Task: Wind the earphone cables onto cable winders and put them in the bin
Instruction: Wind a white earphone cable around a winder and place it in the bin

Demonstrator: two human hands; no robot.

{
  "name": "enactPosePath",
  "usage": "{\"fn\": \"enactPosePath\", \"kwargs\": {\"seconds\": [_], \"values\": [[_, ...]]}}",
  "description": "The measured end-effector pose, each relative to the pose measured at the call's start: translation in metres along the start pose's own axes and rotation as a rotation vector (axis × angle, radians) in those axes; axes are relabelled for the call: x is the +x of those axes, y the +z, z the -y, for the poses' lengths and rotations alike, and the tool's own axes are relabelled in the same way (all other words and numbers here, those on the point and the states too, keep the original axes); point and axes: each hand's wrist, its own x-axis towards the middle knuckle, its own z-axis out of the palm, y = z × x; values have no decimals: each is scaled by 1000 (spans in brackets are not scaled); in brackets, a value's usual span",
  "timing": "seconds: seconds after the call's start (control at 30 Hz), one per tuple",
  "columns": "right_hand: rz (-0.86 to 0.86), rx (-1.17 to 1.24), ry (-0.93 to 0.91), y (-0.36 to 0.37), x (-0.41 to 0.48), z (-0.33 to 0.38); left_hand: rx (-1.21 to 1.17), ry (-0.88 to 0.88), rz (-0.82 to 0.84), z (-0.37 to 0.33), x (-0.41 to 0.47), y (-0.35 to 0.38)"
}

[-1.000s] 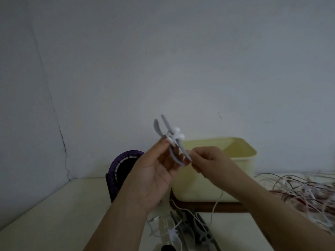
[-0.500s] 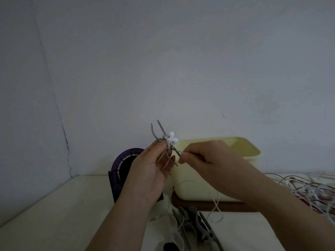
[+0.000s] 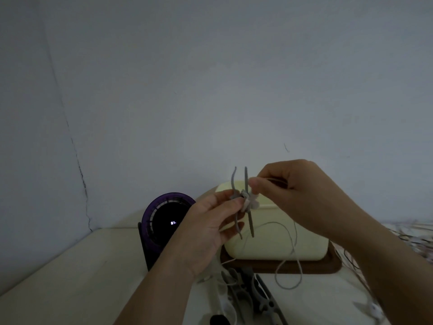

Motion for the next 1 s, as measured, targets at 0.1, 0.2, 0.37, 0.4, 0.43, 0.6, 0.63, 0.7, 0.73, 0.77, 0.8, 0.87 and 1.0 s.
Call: {"fn": "enactPosePath", "kwargs": {"seconds": [0.1, 0.2, 0.37, 0.4, 0.43, 0.6, 0.63, 0.7, 0.73, 0.77, 0.8, 0.87, 1.0], "values": [[-52, 25, 0, -5, 0, -5, 38, -42, 74, 0, -1, -1], [-57, 59, -5, -8, 1, -8, 49, -71, 137, -1, -1, -3], [-82, 144, -39, -11, 0, -7, 64, -78, 197, -4, -3, -4], [-83, 156, -42, -11, 0, -6, 73, -80, 207, -4, -4, -5], [-83, 165, -45, -11, 0, -5, 86, -83, 216, -5, -4, -5], [-66, 153, -70, -13, -2, -1, 128, -106, 243, -6, -6, -6], [-63, 162, -67, -13, -1, -2, 131, -108, 257, -7, -6, -6], [-49, 205, -52, -12, 0, -5, 131, -98, 294, -8, -6, -7], [-40, 236, -40, -12, 1, -7, 128, -91, 305, -8, -6, -7], [-36, 274, -24, -12, 2, -9, 126, -86, 304, -8, -6, -8], [-29, 315, 2, -14, 2, -11, 129, -82, 304, -8, -6, -8], [41, 447, 66, -16, 3, -21, 149, -72, 316, -8, -7, -8], [280, 801, 169, -7, 2, -44, 142, -52, 420, -10, -11, -6]]}}
